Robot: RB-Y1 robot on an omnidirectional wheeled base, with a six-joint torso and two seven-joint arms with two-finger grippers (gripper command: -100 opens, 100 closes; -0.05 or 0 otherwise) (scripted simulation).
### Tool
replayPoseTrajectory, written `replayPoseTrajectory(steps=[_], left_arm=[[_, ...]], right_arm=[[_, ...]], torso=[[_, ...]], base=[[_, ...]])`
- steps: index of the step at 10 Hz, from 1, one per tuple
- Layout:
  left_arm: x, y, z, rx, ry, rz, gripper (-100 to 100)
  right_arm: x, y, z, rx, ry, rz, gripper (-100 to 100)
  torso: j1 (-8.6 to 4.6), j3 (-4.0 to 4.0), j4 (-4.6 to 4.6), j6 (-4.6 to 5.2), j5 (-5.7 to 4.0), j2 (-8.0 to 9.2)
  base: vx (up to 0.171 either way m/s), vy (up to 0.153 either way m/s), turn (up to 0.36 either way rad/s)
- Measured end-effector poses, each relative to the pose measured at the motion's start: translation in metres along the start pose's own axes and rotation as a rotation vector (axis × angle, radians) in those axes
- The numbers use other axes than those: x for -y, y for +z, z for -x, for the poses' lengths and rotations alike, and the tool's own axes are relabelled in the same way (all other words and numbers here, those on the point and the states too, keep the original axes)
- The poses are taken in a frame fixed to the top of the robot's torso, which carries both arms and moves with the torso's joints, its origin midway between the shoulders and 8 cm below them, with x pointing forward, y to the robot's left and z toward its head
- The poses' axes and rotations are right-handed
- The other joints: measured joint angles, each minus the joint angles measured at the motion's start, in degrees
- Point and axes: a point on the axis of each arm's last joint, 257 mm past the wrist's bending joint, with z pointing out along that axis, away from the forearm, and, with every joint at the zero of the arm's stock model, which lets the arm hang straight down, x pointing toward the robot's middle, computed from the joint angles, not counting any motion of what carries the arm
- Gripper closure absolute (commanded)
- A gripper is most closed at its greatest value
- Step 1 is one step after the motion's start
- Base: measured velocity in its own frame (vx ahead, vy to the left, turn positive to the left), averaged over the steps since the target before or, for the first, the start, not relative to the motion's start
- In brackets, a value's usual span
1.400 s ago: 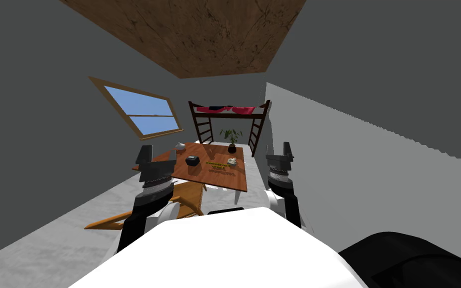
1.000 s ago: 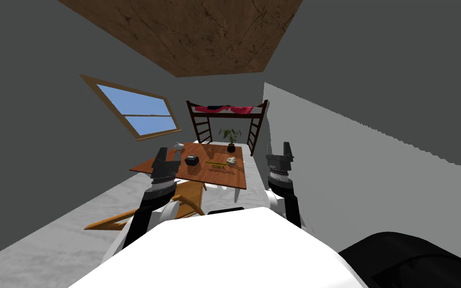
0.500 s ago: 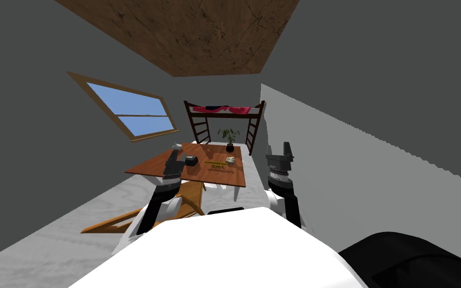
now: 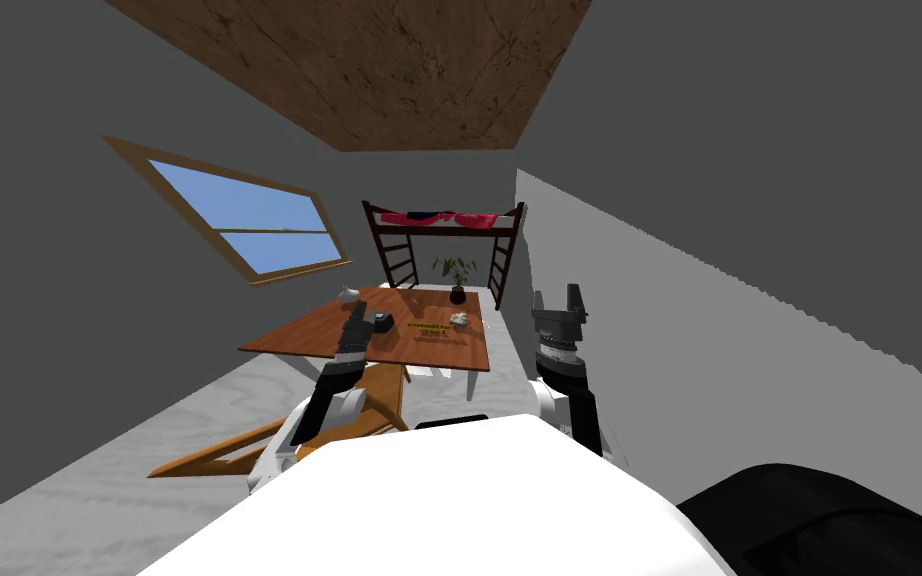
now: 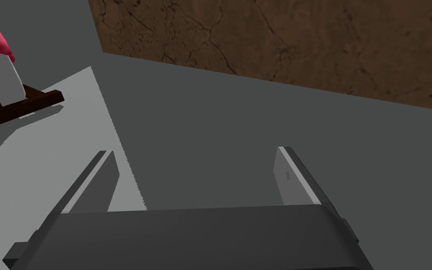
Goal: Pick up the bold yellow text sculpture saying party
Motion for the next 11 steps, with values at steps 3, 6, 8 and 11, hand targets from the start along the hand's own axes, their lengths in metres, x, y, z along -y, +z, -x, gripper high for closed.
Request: replayPoseTrajectory(steps=[3,6,8,11], left_arm=[[-0.023,0.001,0.002,-0.005,0.013,0.044,-100],[-0.046,0.003,0.003,-0.008,0.023,0.082,-100],[-0.064,0.006,0.004,-0.008,0.029,0.108,-100],[-0.097,0.005,0.008,-0.006,0.039,0.164,-100]], right_arm=[[0.000,0.000,0.000,0.000,0.000,0.000,0],[0.000,0.000,0.000,0.000,0.000,0.000,0],[0.000,0.000,0.000,0.000,0.000,0.000,0],[0.000,0.000,0.000,0.000,0.000,0.000,0]], torso=[[0.01,0.00,0.00,-0.02,0.00,-0.01],[-0.02,-0.01,-0.01,-0.03,0.00,-0.02],[-0.01,-0.02,-0.01,-0.02,0.00,-0.03],[0.00,-0.02,-0.01,-0.01,0.00,-0.03]], base=[[-0.013,0.014,-0.063],[-0.006,0.005,-0.046],[-0.008,0.012,-0.070],[-0.007,0.012,-0.062]])
